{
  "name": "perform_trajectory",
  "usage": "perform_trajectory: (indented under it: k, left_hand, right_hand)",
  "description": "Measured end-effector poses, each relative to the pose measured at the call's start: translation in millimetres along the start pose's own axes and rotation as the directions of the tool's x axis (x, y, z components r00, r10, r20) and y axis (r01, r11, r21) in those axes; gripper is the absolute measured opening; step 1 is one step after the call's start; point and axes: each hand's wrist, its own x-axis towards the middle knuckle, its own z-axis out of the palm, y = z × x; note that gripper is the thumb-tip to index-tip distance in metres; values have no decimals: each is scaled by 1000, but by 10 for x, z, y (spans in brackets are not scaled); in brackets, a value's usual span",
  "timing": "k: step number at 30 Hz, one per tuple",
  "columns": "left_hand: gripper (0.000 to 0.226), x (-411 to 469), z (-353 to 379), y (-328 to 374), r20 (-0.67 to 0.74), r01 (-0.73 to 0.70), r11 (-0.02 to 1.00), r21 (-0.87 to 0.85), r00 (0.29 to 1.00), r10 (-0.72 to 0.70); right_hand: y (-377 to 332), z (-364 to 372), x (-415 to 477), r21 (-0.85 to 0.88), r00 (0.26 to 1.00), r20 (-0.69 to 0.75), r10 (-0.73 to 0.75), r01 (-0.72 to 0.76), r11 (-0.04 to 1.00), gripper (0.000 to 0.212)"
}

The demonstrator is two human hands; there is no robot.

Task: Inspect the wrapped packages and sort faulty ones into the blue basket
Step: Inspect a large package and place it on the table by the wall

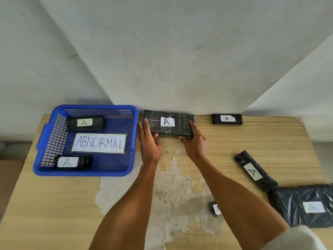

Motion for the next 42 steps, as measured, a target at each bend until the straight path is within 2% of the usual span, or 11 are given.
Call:
perform_trajectory:
  k: [2, 5, 8, 11, 20, 26, 33, 38, 42]
  left_hand:
    - [71, -213, 68, -105, -8, -96, 995, 34, 995, 96]
    - [75, -546, 182, -367, 88, -134, 972, 194, 989, 118]
    - [64, -778, 226, -589, 190, -231, 913, 336, 966, 175]
    - [59, -801, 187, -672, 258, -305, 866, 395, 942, 214]
    - [62, -773, 149, -680, 279, -310, 837, 451, 940, 198]
    - [62, -757, 147, -687, 299, -300, 834, 464, 939, 172]
    - [62, -770, 135, -694, 325, -310, 824, 474, 932, 163]
    - [62, -988, 57, -715, 338, -309, 816, 488, 929, 150]
    - [62, -1330, -62, -774, 376, -341, 803, 488, 913, 159]
  right_hand:
    - [32, 41, 15, 14, 999, -8, -54, 54, 998, 88]
    - [78, 107, 55, 11, 996, -1, -94, 94, 995, 89]
    - [73, 165, 88, 17, 994, 21, -112, 111, 994, 89]
    - [53, 234, 84, 16, 990, 14, -141, 140, 990, 85]
    - [110, 366, 3, 2, 975, -20, -220, 220, 976, 80]
    - [200, 417, -72, -19, 956, -52, -290, 289, 957, 90]
    - [340, 411, -210, -64, 979, -57, -194, 191, 980, 88]
    - [386, 246, -633, -372, 988, 88, -129, 153, 915, 67]
    - [365, 204, -1127, -398, 992, 120, -33, 78, 914, 61]
